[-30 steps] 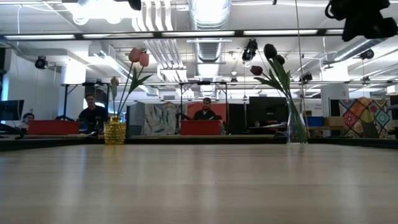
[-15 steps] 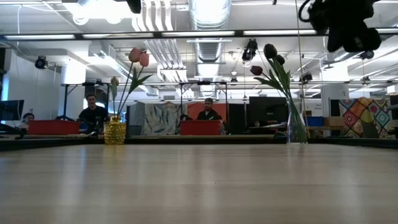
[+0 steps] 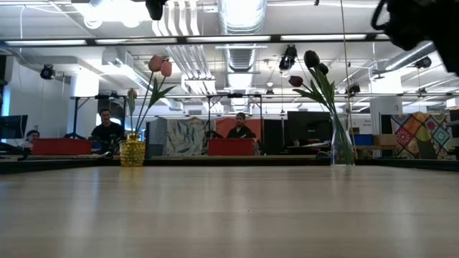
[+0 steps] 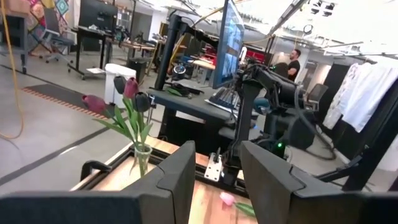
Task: Sort flowers into vase by color
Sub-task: Insert the pink tulip into the yellow glass vase
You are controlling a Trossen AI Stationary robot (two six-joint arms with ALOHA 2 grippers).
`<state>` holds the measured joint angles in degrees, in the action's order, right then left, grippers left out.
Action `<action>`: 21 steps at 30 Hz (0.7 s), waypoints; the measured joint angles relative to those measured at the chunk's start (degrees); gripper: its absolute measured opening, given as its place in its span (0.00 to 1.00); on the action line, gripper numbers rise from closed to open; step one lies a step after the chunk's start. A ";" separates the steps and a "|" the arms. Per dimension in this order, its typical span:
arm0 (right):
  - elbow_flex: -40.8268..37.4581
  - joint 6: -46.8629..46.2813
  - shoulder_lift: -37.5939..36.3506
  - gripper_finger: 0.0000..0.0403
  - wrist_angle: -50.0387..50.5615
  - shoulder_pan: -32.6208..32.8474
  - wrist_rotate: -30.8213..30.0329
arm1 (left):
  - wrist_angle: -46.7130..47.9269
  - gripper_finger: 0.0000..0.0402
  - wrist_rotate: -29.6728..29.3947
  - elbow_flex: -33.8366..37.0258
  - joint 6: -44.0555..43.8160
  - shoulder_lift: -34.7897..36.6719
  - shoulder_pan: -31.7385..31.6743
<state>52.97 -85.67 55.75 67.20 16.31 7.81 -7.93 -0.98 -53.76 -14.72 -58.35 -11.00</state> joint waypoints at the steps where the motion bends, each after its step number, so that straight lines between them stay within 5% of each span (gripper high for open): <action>1: -0.59 -2.68 -0.02 0.18 0.28 1.31 -0.02 | 0.01 0.29 0.05 0.00 -0.48 0.00 0.00; 10: -8.82 -23.62 1.59 0.39 -0.27 12.55 0.02 | 0.56 0.29 0.14 0.00 -0.78 0.04 0.00; 21: -17.49 -35.85 6.36 0.34 -13.06 18.98 -1.81 | 0.84 0.29 0.16 0.00 -0.83 0.06 0.00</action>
<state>35.49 -121.52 62.11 54.13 35.29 6.00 -7.09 -0.82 -53.76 -15.55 -58.28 -11.00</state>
